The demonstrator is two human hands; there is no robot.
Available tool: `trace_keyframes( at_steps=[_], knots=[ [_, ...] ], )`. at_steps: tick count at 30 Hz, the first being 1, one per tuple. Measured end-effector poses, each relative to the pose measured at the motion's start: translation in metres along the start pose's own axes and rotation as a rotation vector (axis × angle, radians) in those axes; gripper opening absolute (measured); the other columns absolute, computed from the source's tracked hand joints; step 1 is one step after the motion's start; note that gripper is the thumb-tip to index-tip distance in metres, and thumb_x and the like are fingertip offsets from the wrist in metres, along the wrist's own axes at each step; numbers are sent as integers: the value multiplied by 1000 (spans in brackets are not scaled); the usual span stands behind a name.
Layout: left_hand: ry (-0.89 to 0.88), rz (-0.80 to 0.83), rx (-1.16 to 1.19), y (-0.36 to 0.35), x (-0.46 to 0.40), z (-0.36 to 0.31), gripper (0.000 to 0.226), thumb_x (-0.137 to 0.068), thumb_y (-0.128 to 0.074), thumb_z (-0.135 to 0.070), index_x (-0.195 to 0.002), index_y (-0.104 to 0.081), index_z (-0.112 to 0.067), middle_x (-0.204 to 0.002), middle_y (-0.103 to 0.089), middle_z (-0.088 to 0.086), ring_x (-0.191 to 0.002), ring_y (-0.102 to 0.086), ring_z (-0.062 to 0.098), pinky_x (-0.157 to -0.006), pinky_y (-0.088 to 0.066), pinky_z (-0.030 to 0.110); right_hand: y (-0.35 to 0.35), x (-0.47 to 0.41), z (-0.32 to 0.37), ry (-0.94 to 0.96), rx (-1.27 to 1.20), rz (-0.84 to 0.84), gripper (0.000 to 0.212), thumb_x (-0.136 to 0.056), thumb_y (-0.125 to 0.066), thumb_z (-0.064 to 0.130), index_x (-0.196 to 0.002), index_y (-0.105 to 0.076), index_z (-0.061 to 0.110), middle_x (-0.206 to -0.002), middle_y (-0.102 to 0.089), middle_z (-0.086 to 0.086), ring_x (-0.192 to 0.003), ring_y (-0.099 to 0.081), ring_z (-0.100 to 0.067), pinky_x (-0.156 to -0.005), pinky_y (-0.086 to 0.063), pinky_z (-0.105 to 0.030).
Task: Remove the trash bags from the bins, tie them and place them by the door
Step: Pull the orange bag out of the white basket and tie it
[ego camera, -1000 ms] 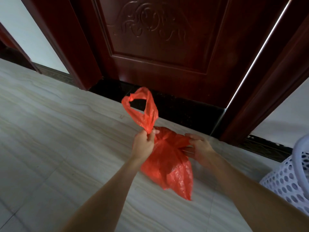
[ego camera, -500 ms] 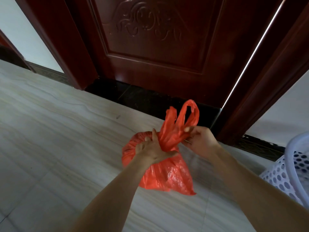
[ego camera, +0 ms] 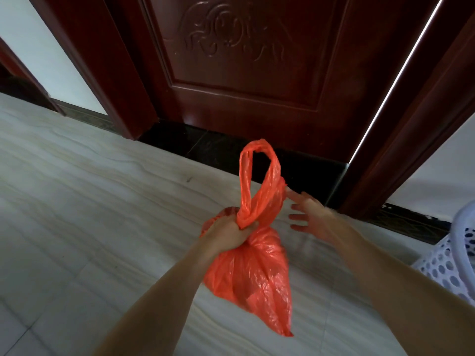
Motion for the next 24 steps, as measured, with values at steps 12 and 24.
trace_keyframes(
  at_steps=[12,24],
  knots=[
    [22,328,454,-8,3,-7,41,-97,-34,-44,-79,-59,-18,-48,-66,-3,-36,-49,4,-47,-41,19,-2,3,44,105,-439,-48,24,-97,-36,15,-87,-57,22,-69,-53,-5,-62,-57,-19,-61,-48,-32],
    [225,78,1434,21,-9,13,30,-98,-35,-32,-97,-63,-21,-69,-61,-1,-47,-46,4,-48,-27,17,4,30,23,121,-193,665,22,-44,-81,3,-58,-66,10,-69,-67,-8,-69,-70,-17,-65,-59,-29]
  ],
)
Point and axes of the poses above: each hand's wrist, its own x-axis away from the middle knuckle, its own y-axis out of the back of the hand, z = x × y, the point moved 5 cm from there along -x, towards the middle knuckle
